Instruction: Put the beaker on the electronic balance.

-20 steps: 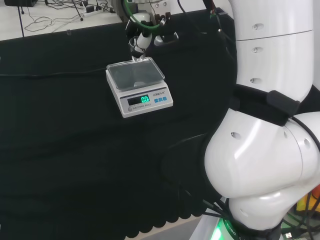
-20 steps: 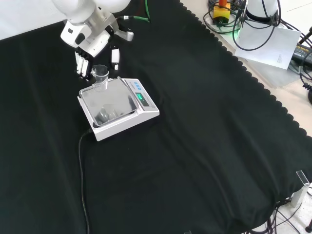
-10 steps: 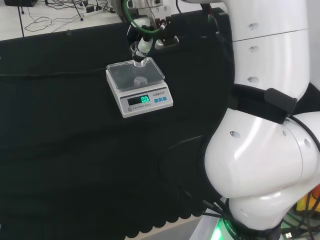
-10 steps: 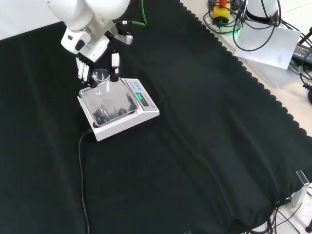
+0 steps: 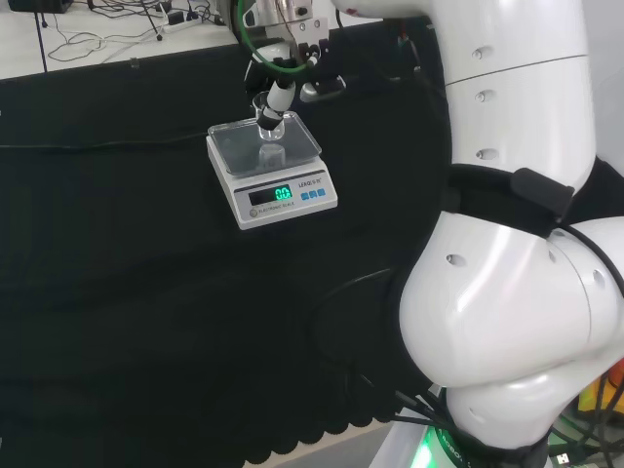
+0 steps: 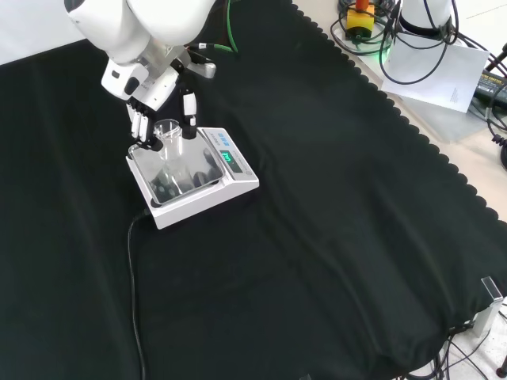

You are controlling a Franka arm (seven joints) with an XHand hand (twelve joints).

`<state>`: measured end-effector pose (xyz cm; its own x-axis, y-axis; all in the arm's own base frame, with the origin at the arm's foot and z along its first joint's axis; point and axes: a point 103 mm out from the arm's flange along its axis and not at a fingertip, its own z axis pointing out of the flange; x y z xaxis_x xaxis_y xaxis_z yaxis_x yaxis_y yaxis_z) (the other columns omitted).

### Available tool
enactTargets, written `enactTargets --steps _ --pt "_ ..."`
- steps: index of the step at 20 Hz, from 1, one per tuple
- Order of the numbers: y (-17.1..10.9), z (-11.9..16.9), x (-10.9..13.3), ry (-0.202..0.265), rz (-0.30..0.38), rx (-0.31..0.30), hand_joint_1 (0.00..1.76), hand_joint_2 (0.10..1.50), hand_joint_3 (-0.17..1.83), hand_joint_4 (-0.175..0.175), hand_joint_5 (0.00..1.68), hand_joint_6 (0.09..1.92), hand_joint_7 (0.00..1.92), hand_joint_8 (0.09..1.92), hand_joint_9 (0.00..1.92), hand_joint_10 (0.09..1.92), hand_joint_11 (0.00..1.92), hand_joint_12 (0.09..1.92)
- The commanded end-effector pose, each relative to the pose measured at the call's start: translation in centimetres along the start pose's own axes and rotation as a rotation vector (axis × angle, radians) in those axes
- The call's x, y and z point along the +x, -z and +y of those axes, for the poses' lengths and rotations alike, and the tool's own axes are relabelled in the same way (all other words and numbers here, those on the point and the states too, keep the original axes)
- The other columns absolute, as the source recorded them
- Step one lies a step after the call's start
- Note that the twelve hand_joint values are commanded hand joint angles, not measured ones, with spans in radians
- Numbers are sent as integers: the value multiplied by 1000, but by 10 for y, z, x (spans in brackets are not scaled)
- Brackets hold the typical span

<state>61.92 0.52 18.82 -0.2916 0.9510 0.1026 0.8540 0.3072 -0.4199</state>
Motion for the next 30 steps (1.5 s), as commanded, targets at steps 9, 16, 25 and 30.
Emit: enactTargets --steps 9,16,25,30 --pt "-9 3 -10 15 68 48 1362 1160 0 -175 833 1214 744 1215 986 1196 1003 939" --pt "-10 15 -12 38 81 107 1362 1161 0 -175 831 1215 742 1218 985 1197 1002 939" --pt "-9 19 -16 43 63 150 1362 1161 0 -175 830 1217 741 1220 984 1198 1003 939" --pt "-6 15 -19 53 83 167 1242 1173 0 -175 842 1210 794 1161 1000 1043 1032 921"
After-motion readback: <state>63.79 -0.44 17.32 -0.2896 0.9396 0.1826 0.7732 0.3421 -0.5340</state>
